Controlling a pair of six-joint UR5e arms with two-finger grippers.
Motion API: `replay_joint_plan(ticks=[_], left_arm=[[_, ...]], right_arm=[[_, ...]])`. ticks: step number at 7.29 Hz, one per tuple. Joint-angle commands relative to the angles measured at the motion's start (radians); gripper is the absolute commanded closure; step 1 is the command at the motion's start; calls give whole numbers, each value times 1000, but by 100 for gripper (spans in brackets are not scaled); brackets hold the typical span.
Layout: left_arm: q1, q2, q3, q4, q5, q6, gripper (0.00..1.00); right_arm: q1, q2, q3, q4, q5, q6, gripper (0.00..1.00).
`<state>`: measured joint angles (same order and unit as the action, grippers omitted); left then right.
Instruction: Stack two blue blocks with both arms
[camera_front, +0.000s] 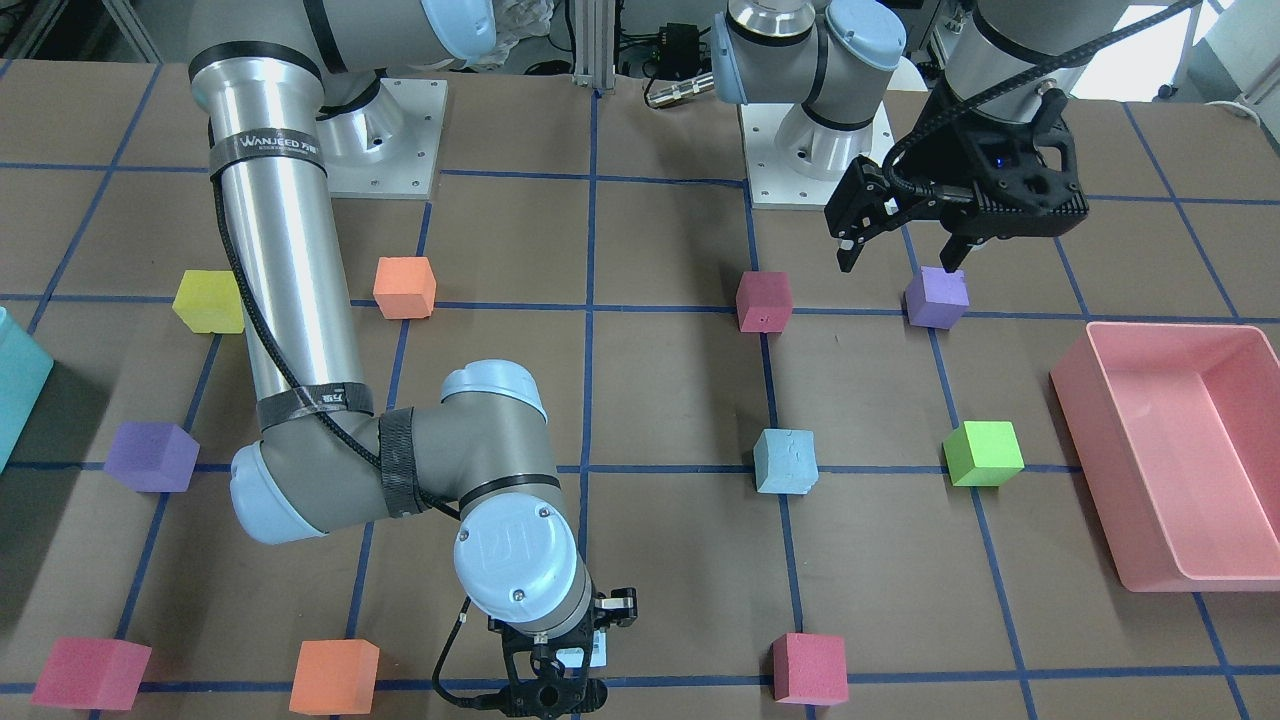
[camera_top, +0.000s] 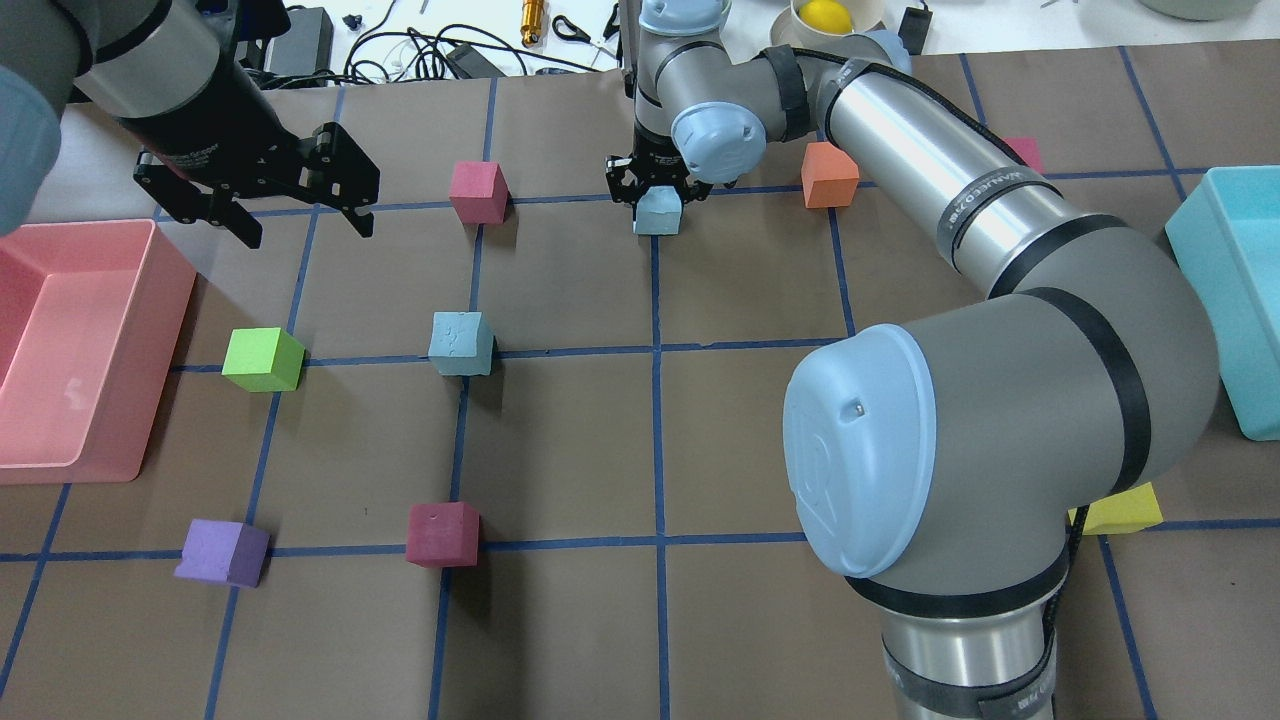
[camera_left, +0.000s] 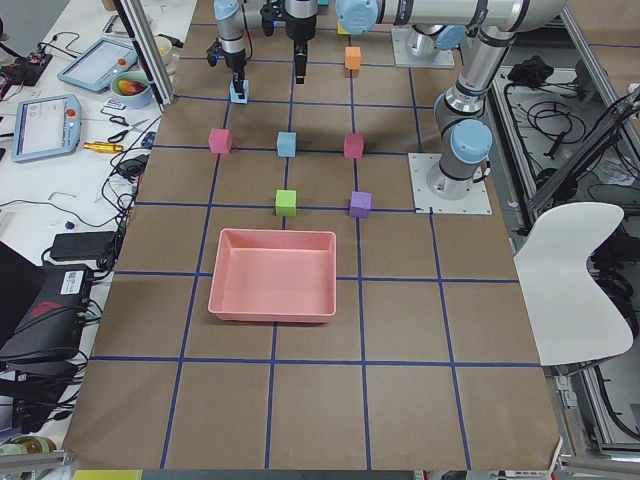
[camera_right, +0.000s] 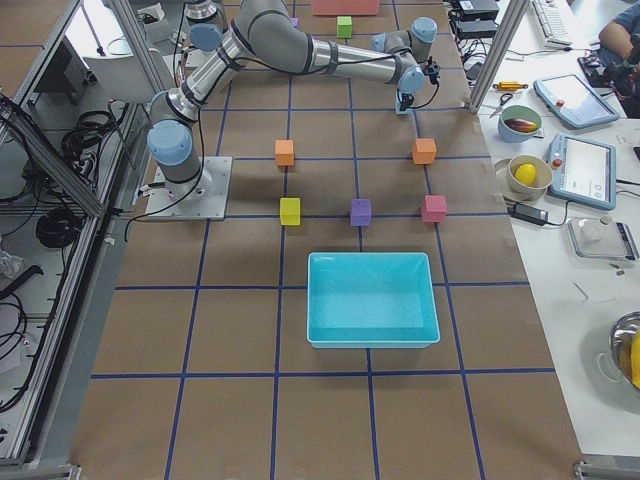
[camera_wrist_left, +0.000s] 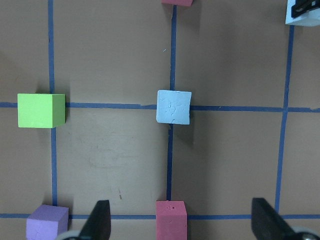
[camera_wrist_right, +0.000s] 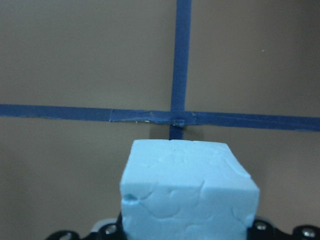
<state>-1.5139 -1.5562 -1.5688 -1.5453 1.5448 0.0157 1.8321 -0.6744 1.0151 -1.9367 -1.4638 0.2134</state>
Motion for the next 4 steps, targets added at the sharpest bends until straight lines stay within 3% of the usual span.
replay_joint_plan(ticks=[1,3,4], left_arm=[[3,-51,-14,26,0,4,0],[1,-109,-58,115,-8,-6,0],[-2,-154,-92,223,-14,-10,0]], right_arm=[[-1,-1,2,-2,-1,-12,0],[-1,-25,-1,1,-4,-3,0],[-7,-65,5,33,-16,-9,0]])
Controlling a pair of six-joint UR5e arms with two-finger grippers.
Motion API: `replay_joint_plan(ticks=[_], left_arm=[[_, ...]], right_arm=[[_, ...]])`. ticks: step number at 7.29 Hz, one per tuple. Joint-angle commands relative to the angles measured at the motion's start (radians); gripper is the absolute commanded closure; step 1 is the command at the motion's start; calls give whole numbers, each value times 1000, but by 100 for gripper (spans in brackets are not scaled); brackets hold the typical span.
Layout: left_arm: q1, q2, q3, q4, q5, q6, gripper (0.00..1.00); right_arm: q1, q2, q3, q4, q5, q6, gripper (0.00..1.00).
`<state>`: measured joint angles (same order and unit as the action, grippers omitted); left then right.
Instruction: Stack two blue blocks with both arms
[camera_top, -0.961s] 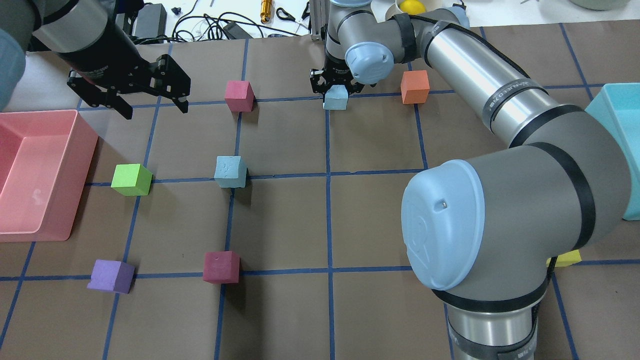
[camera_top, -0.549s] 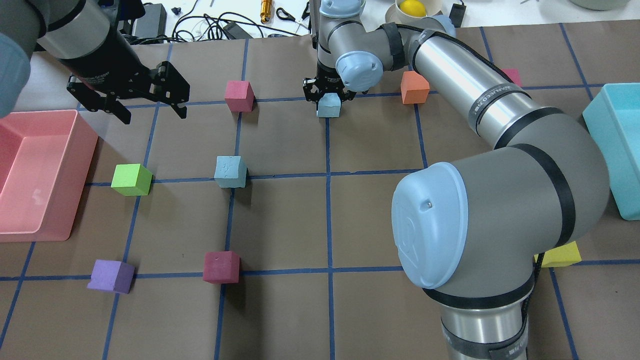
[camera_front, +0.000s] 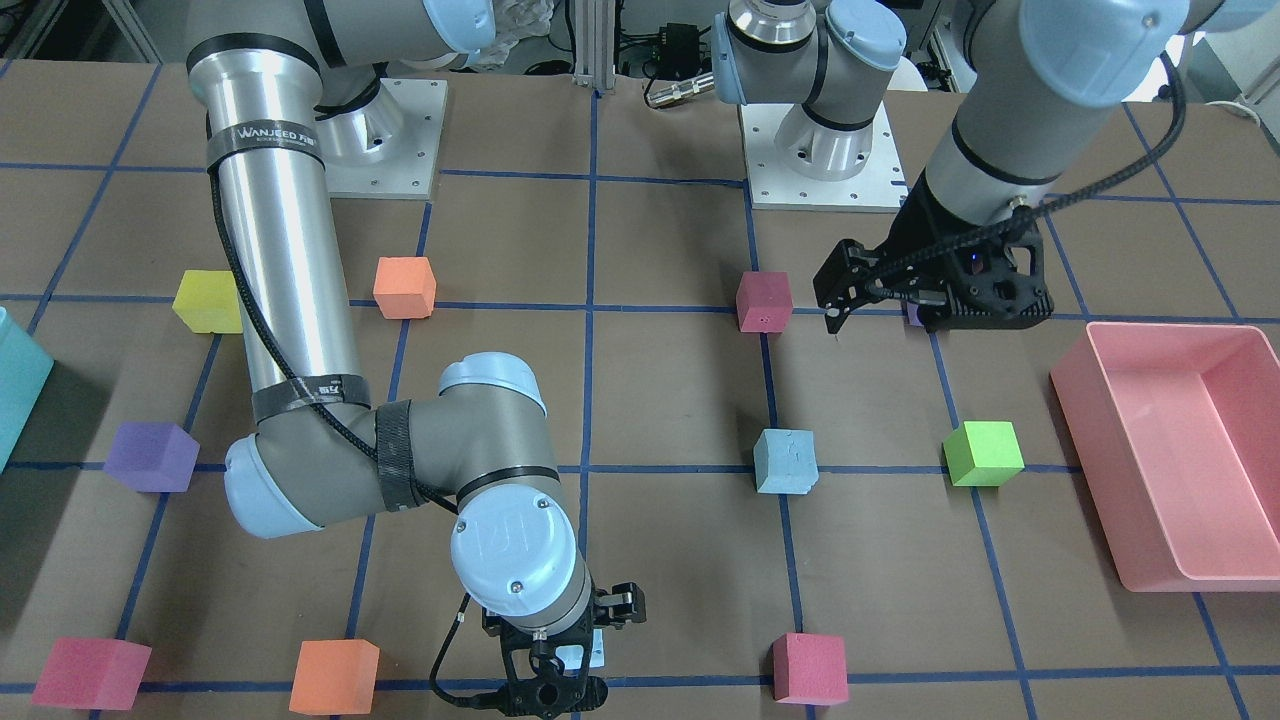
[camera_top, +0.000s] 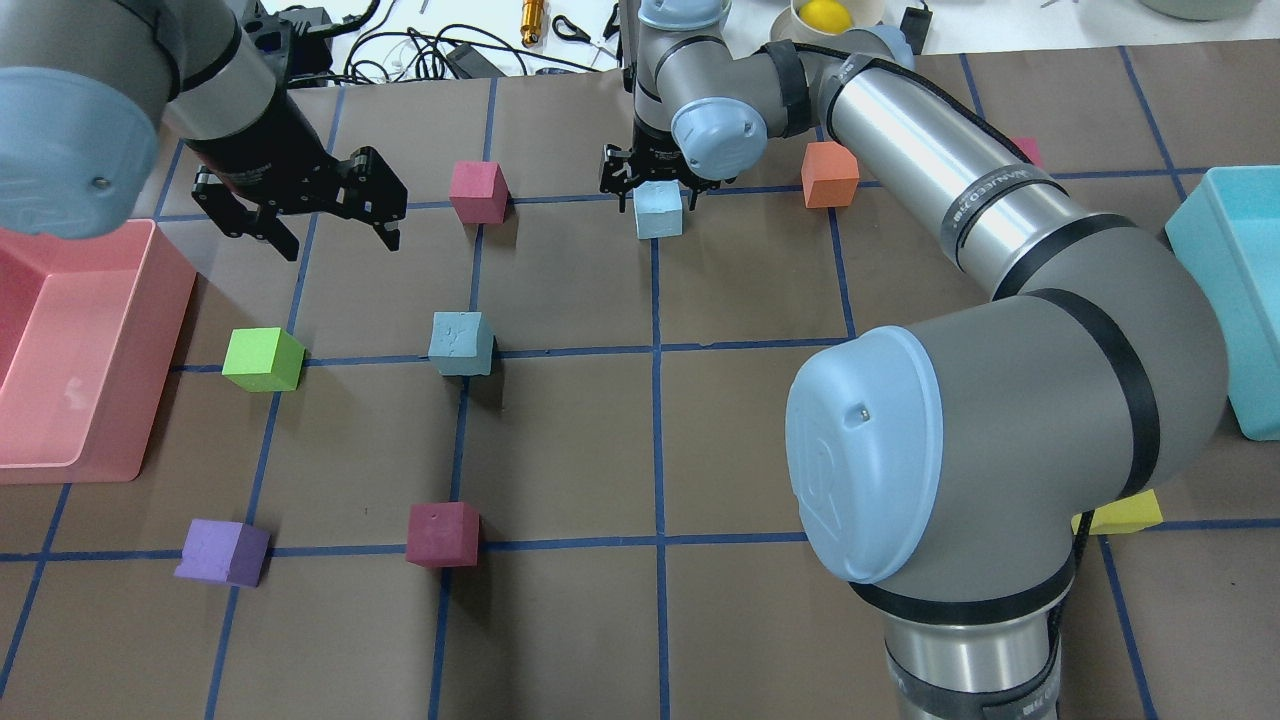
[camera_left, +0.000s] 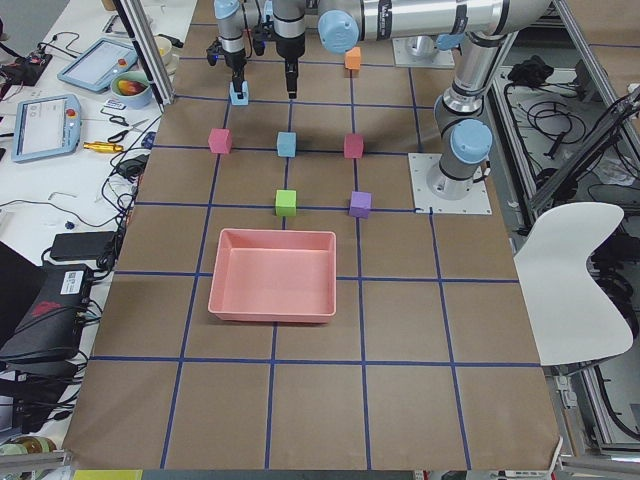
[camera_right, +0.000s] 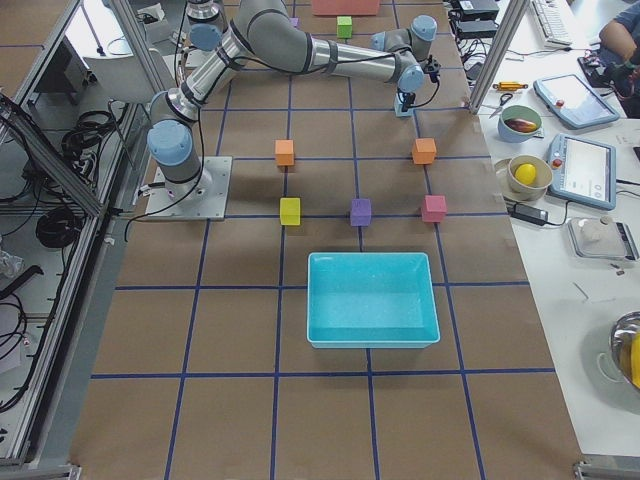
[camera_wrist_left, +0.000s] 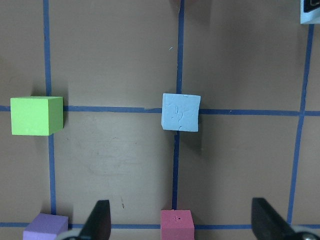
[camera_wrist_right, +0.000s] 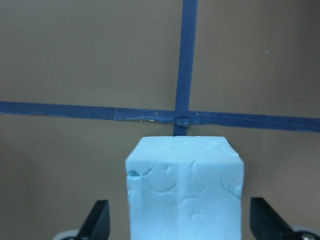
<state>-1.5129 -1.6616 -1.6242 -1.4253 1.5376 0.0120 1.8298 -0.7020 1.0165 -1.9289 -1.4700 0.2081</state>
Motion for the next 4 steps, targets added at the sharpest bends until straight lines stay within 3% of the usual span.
replay_joint_plan(ticks=[1,3,4], left_arm=[[-6,-100,-77,200,-4,5,0],[-9,-194,-159,381,-2,0,0],[-9,-237,-181,451,-4,-3,0]], right_arm=[[-20,-104,8,121,-13,-9,0],[-114,-229,20,311,-15,-36,0],[-169,-256,22,393,-15,-141,0]])
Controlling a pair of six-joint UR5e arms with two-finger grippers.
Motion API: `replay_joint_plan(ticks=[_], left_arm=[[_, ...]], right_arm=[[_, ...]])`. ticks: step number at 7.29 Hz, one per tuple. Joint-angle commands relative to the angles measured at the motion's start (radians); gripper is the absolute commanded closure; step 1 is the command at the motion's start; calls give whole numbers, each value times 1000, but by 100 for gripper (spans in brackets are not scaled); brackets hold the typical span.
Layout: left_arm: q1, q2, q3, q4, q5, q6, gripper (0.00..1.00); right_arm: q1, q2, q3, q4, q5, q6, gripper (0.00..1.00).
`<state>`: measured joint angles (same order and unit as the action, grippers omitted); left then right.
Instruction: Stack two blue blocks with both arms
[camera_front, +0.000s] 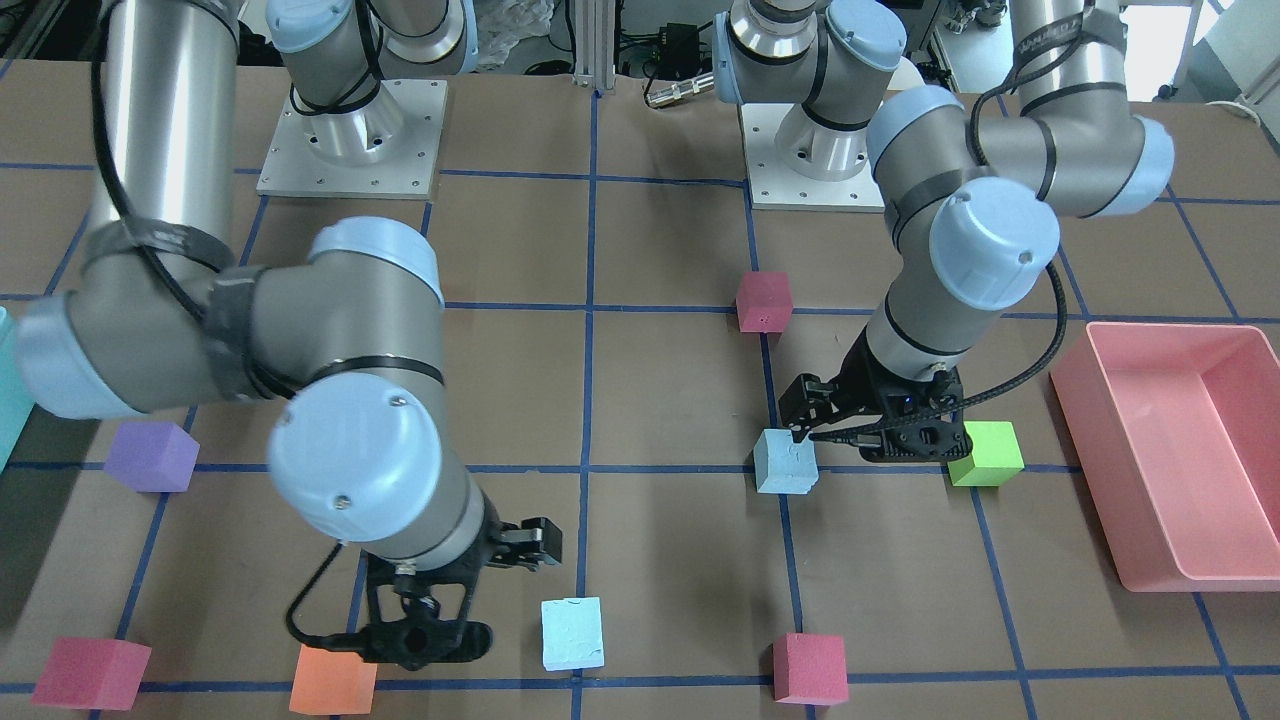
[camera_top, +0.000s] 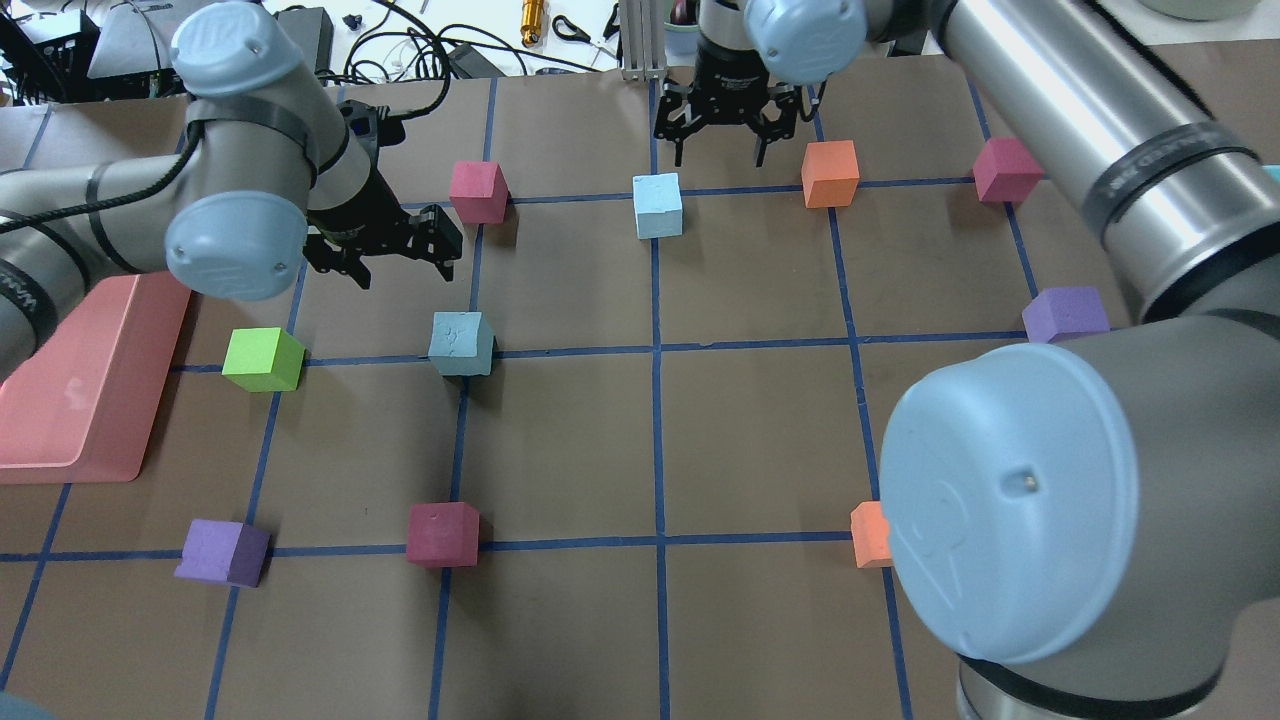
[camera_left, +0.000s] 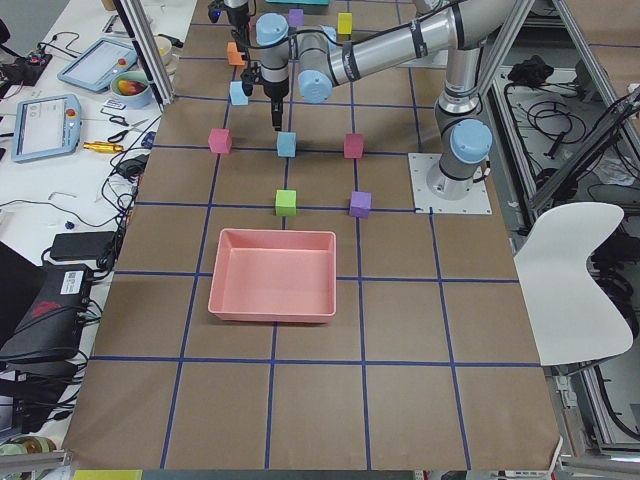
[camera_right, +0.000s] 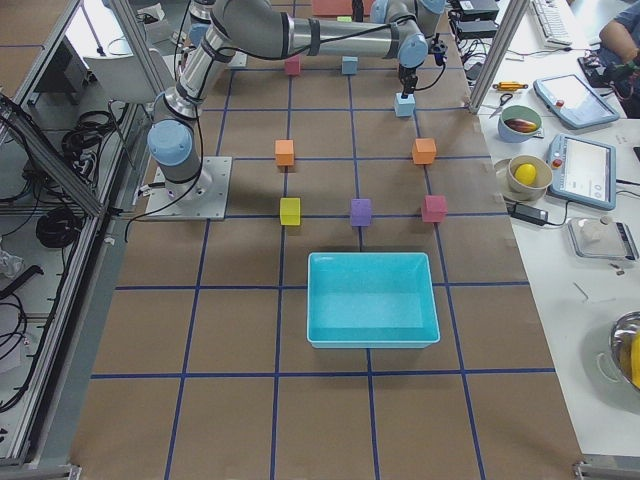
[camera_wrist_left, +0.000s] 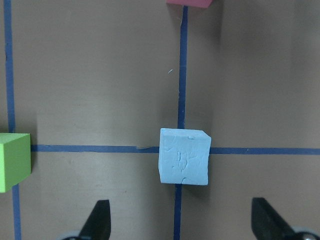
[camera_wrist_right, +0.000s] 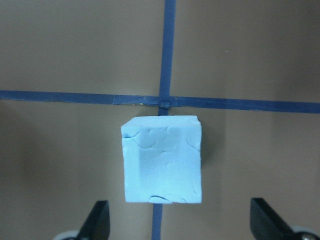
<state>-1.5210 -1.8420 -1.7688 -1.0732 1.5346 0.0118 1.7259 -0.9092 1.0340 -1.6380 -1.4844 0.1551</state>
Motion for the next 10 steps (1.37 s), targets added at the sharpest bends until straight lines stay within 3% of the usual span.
replay_joint_plan(ticks=[1,3,4,6,7,9,10], left_arm=[[-27,-89,-37,119,1,-33,0],[-54,-114,-44,118,2,-35,0],[-54,-126,-60,114,10,-26,0],[-54,-140,-80,114,13,-29,0],[-54,-140,-86,117,13,-32,8],[-54,-143,-81,121,12,-39,85],[-54,-141,-71,122,4,-41,100]], right_arm=[[-100,-107,15,130,0,-185,0],[-118,-257,142,148,-38,-209,0],[-141,-357,218,212,-43,-232,0],[-151,-514,306,263,-56,-235,0],[-154,-526,349,256,-57,-236,0],[-160,-546,370,247,-59,-241,0],[-157,-553,373,248,-59,-235,0]])
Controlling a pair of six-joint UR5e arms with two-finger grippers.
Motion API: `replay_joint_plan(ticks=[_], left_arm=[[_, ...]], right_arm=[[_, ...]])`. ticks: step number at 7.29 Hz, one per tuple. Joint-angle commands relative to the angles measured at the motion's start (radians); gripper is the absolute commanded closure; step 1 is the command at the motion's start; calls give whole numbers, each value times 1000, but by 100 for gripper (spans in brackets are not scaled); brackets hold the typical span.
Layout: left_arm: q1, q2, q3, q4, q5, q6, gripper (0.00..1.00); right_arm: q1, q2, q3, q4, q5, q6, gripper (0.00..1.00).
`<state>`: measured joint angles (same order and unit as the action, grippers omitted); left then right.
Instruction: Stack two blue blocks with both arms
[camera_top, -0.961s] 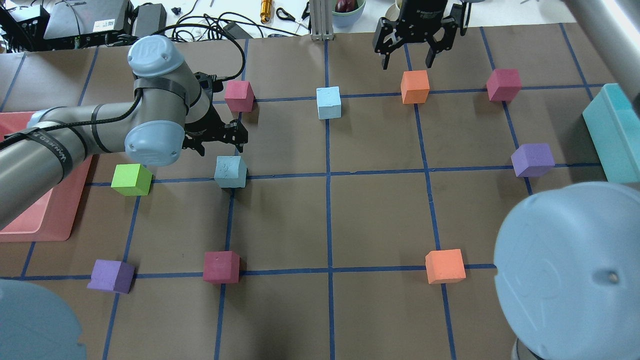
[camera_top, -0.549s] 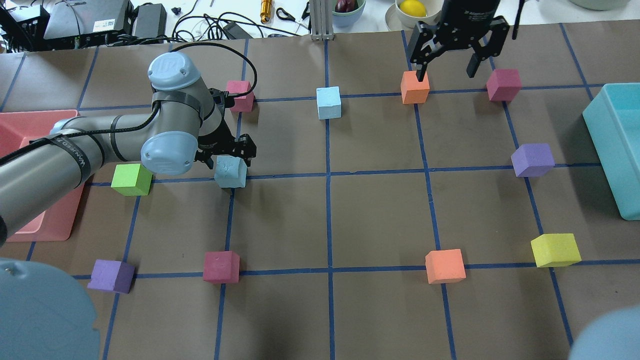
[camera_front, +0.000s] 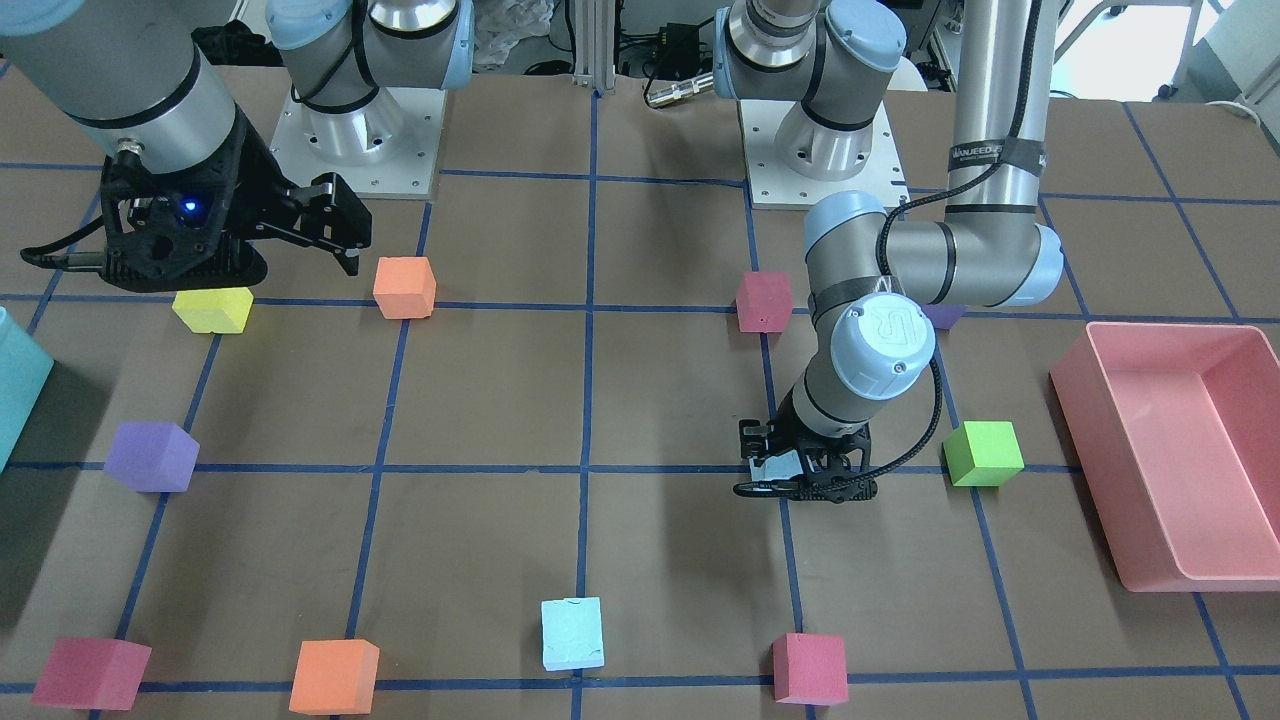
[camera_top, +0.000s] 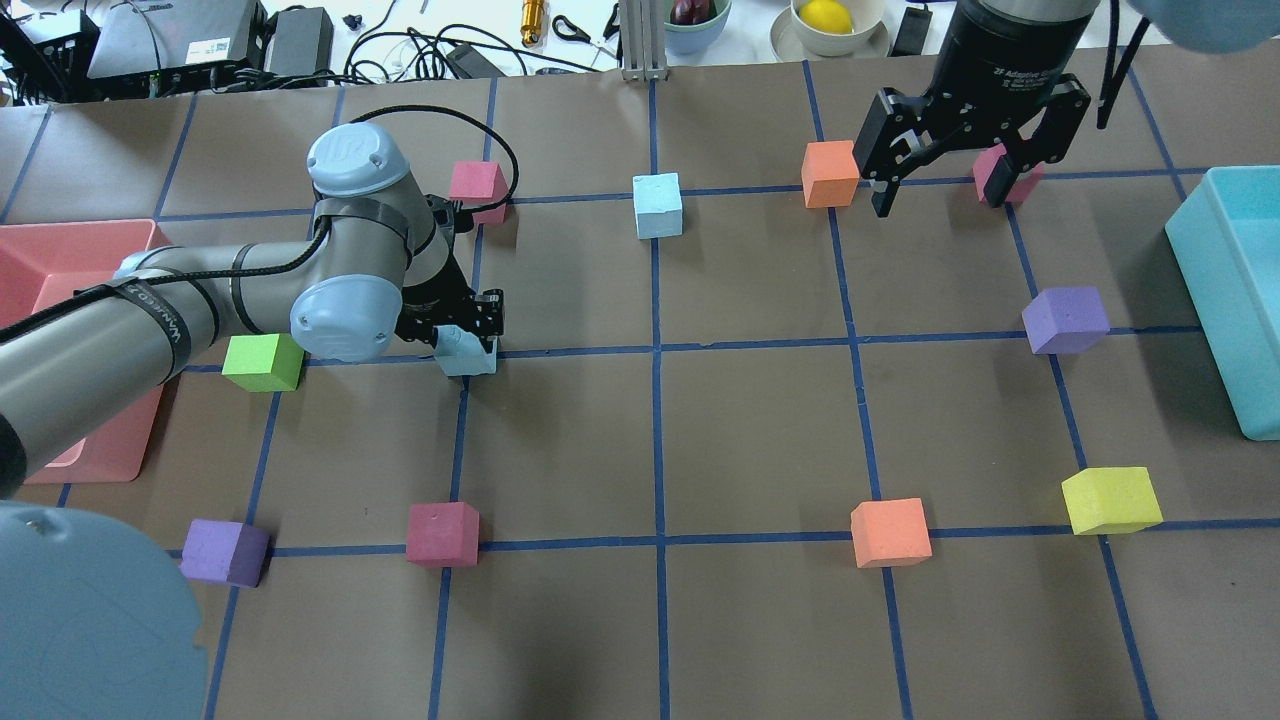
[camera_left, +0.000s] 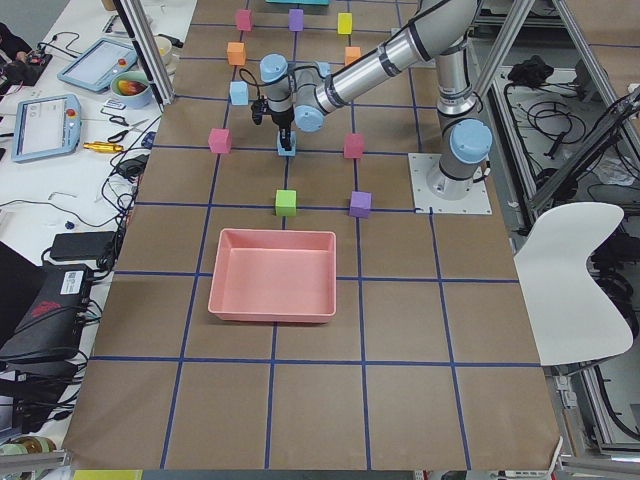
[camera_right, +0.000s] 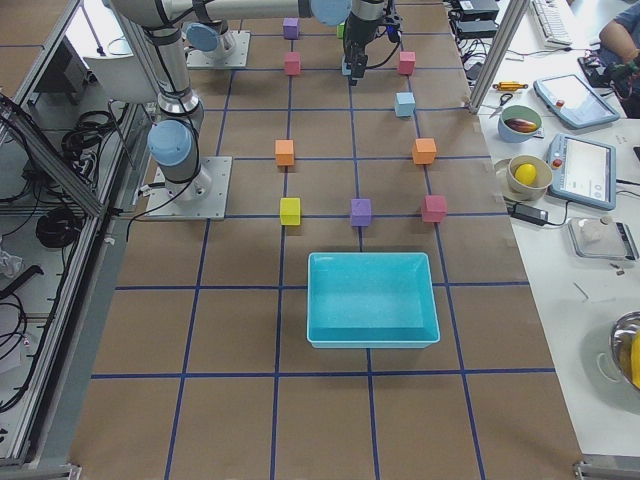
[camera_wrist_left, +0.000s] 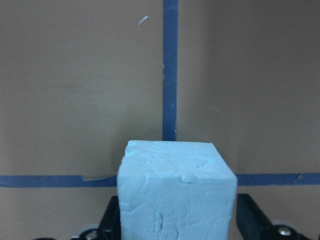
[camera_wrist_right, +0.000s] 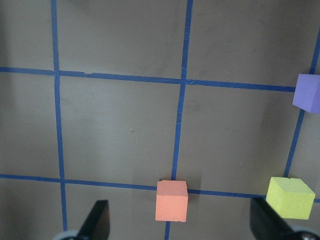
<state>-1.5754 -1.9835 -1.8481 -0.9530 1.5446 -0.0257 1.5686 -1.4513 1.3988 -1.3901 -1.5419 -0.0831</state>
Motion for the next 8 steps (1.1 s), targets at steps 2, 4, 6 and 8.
replay_joint_plan(ticks=[2,4,6,8], left_arm=[[-8,-21,175,-60,-65,-61,100],[-64,-101,483,-240,-130,-150,100],[-162,-217,653,-251,-117,-230,100],[-237,-312,765,-250,-48,-273,100]], right_arm=[[-1,-30,23,-33,-1,11,0],[-2,-44,46,-40,-4,8,0],[-5,-81,103,-59,-11,9,0],[-5,-83,115,-87,-18,-1,0]])
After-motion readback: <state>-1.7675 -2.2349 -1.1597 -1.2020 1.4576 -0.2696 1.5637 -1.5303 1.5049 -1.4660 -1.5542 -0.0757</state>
